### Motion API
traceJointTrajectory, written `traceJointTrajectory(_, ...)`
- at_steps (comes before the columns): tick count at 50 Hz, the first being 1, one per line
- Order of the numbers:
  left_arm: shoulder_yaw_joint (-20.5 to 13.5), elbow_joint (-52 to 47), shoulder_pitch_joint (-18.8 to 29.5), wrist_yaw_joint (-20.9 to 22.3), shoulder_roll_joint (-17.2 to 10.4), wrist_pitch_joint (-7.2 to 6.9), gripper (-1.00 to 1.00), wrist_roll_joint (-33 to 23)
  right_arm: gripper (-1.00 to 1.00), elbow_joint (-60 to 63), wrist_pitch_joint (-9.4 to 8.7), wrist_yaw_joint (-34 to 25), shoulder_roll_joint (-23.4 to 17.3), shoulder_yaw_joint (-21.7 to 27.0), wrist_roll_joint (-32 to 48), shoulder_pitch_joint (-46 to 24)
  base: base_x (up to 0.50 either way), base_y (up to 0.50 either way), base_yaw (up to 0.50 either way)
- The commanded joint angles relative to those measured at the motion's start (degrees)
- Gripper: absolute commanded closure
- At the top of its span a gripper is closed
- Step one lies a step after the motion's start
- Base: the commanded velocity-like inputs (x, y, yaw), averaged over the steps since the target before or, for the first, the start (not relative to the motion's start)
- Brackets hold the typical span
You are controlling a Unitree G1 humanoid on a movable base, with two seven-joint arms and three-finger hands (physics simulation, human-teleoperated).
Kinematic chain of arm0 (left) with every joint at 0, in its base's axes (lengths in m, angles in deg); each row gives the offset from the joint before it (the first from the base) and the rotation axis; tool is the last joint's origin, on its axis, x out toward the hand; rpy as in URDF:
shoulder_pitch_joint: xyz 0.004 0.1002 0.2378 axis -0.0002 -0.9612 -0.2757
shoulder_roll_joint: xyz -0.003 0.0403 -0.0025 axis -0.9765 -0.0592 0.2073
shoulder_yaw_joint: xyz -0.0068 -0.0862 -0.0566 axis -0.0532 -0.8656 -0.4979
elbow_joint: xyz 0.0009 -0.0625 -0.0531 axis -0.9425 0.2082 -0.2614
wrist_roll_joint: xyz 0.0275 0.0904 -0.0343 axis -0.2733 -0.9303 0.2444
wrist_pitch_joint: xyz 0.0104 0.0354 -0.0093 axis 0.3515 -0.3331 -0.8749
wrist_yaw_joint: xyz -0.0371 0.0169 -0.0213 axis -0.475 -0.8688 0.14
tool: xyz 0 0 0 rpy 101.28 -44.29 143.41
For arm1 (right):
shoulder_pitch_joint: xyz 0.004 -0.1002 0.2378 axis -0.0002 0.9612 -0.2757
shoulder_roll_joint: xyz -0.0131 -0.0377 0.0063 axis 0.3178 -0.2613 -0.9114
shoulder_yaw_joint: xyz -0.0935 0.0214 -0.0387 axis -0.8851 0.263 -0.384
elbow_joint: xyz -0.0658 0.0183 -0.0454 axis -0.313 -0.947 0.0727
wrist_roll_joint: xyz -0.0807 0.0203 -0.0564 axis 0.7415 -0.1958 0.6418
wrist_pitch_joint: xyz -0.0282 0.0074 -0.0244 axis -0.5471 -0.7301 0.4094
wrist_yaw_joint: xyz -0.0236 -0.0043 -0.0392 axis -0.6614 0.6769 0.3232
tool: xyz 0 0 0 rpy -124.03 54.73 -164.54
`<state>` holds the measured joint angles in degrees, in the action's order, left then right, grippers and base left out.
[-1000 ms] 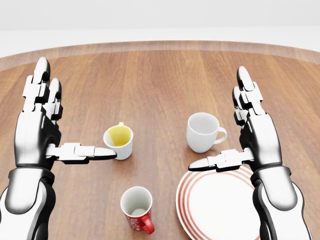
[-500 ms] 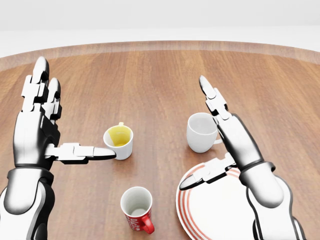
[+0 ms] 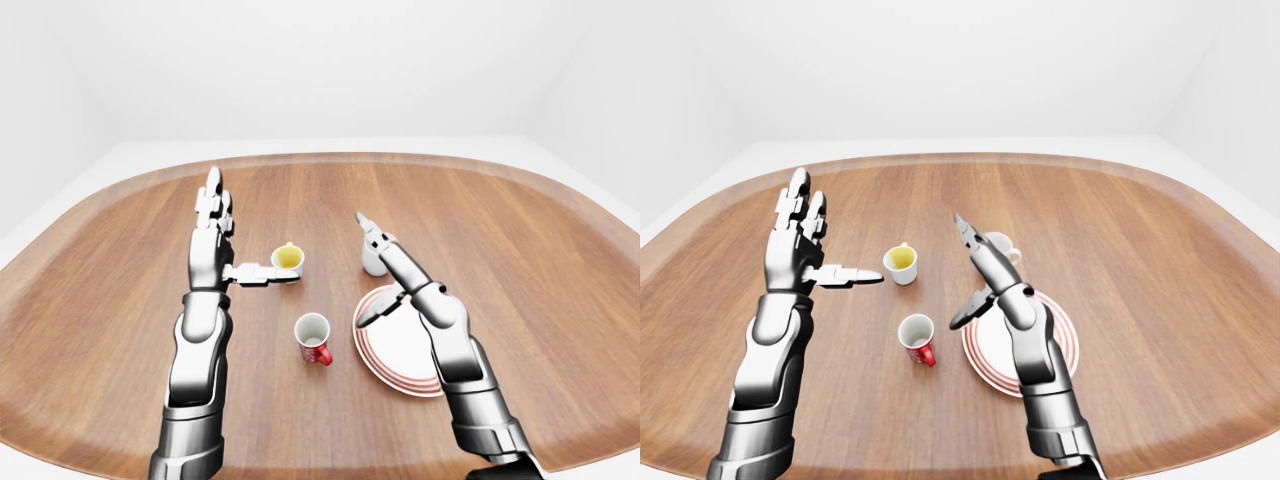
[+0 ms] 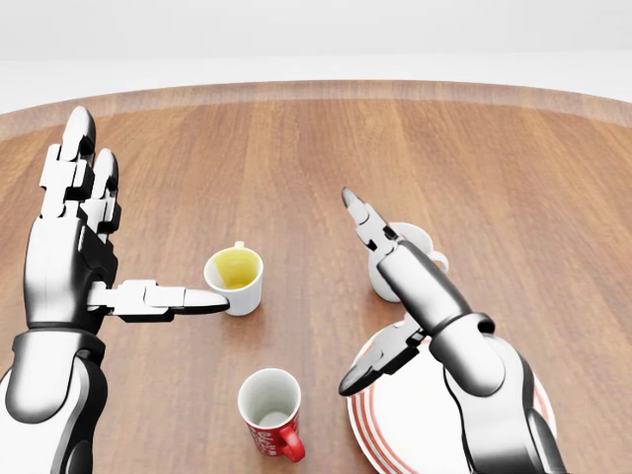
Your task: Pick up the red mug and put it on the plate
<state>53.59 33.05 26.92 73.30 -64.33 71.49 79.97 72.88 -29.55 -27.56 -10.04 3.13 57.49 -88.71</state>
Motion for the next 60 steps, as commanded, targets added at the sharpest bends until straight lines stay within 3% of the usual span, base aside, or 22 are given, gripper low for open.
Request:
traceJointTrajectory(1, 0.0, 0.0, 0.1, 0.0, 0.0, 0.0, -1.0, 0.0, -1.0, -8.9, 0.0, 1.1, 1.8, -2.4, 4.3, -2.4, 0.0, 0.0, 0.0)
traceJointTrajectory(20, 0.0, 0.9, 0.2, -0.1, -0.1, 0.0, -1.0, 0.1, -1.0, -19.7, 0.0, 3.6, 4.7, -4.6, 8.8, -5.5, 0.0, 0.0, 0.0)
traceJointTrajectory(60, -0.1, -0.2, -0.4, 0.6, -0.1, 0.0, -1.0, -0.1, -1.0, -45.2, 0.0, 11.8, 9.5, -6.1, 9.6, -15.6, 0.0, 0.0, 0.0)
